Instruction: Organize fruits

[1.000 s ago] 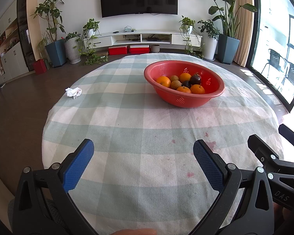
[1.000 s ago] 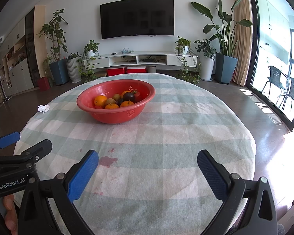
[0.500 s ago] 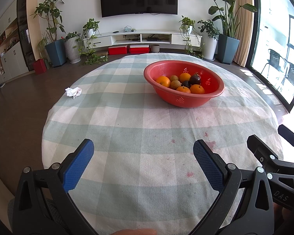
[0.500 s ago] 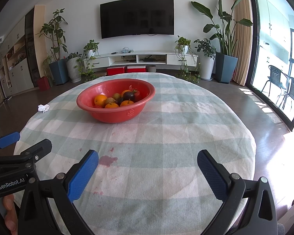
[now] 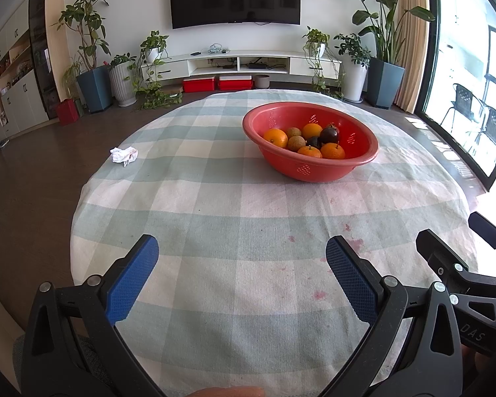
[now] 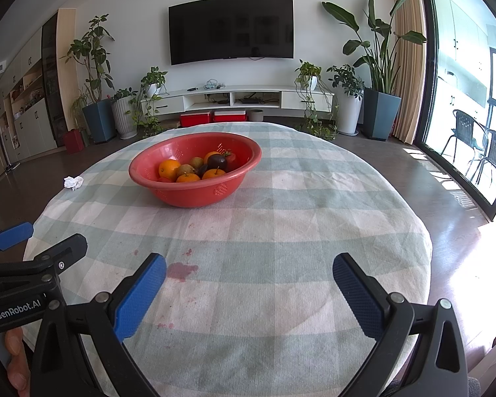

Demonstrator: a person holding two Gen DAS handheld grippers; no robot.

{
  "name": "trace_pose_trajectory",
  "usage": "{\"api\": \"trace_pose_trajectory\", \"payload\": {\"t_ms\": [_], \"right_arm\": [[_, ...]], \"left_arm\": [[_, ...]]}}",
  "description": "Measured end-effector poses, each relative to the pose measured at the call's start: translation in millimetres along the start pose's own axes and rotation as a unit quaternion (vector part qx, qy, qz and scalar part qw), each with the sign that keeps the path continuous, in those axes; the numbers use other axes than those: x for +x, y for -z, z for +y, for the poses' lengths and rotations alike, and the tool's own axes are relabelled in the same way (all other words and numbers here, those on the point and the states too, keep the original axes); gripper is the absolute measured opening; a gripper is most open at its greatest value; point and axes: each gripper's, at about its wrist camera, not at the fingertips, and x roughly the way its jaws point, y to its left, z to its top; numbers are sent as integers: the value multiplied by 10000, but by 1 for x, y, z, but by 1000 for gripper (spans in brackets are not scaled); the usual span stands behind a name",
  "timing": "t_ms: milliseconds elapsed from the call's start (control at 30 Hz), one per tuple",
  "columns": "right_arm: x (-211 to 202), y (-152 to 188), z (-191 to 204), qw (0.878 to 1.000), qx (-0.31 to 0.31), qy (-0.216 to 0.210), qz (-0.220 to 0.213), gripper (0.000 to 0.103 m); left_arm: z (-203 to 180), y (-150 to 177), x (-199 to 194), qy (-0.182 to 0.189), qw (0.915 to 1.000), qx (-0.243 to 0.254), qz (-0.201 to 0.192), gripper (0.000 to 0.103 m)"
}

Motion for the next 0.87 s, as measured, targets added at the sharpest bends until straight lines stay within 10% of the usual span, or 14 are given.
{"api": "trace_pose_trajectory", "payload": {"t_ms": [867], "right_arm": [[-2,3,-1,10000,17,-7,38,103]], "left_arm": [[-2,-1,-1,50,9999,-106,7,103]]}}
